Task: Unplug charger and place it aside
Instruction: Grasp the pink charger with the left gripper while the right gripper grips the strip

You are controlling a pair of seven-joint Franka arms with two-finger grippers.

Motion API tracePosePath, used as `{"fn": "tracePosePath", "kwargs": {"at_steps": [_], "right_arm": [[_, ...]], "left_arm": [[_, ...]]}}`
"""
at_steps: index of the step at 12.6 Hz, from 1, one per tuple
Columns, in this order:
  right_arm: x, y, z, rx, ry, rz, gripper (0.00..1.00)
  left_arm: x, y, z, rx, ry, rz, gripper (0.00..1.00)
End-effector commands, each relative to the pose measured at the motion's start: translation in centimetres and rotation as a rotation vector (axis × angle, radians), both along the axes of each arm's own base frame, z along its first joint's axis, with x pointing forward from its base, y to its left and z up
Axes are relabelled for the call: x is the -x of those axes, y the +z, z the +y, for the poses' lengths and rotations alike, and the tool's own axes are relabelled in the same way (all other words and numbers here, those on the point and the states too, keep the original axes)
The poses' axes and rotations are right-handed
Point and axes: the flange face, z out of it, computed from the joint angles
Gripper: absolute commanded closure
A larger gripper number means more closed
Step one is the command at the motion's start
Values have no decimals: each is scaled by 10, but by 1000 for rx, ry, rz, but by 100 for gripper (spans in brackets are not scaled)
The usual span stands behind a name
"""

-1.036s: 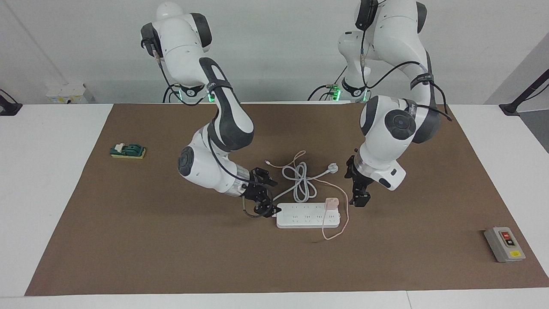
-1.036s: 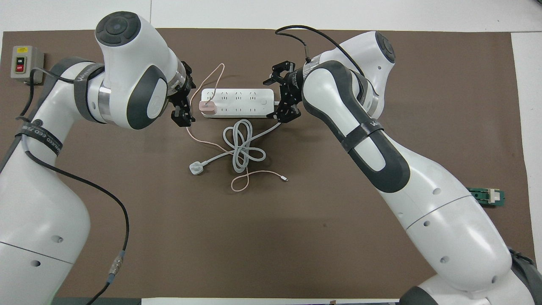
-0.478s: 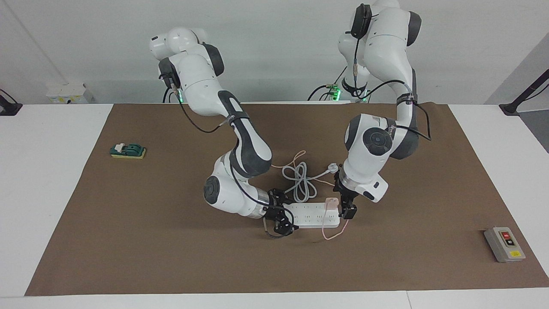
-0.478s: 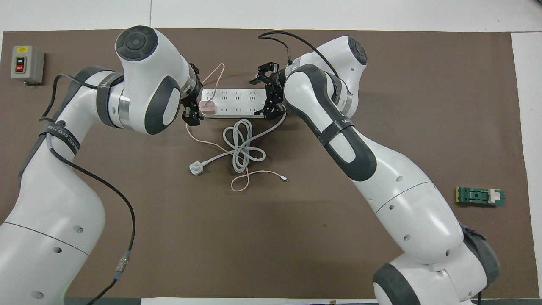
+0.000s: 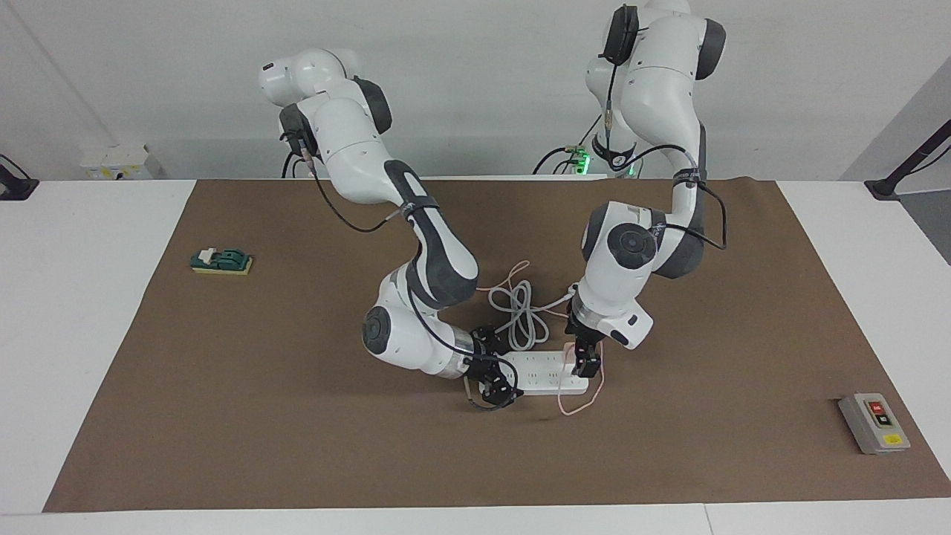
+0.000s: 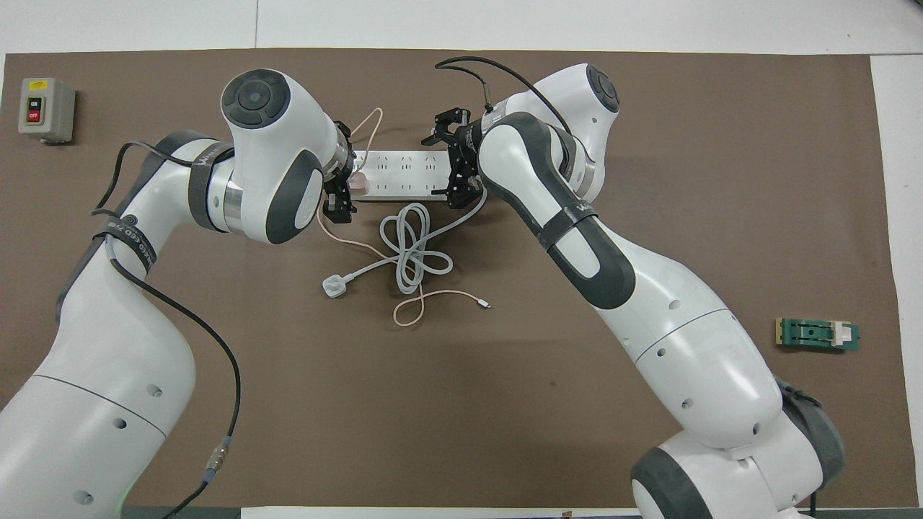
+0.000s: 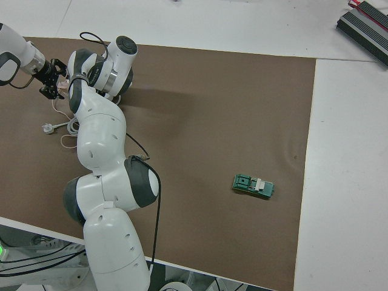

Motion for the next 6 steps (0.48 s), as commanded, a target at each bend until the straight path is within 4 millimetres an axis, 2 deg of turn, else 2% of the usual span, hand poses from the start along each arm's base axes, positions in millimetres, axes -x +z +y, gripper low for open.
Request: {"fn": "tracePosePath", "kwargs": {"at_steps": [1,2,5,6], "right_arm": [[-6,-17,-19,-24,29,36,0],[-9,-15,-25,-27,33,44,0],[-12,-9,-27,-27,36,34,0],[-10,-9,-21,-23,39,28,0]], "left_arm": [[8,5,3,-29,-1,-21,90],[8,6,2,-36,-7,-26,100],[9,6,-1,-44,-17,-30,100],[8,7,-1,-44,-18,-33,100]]}}
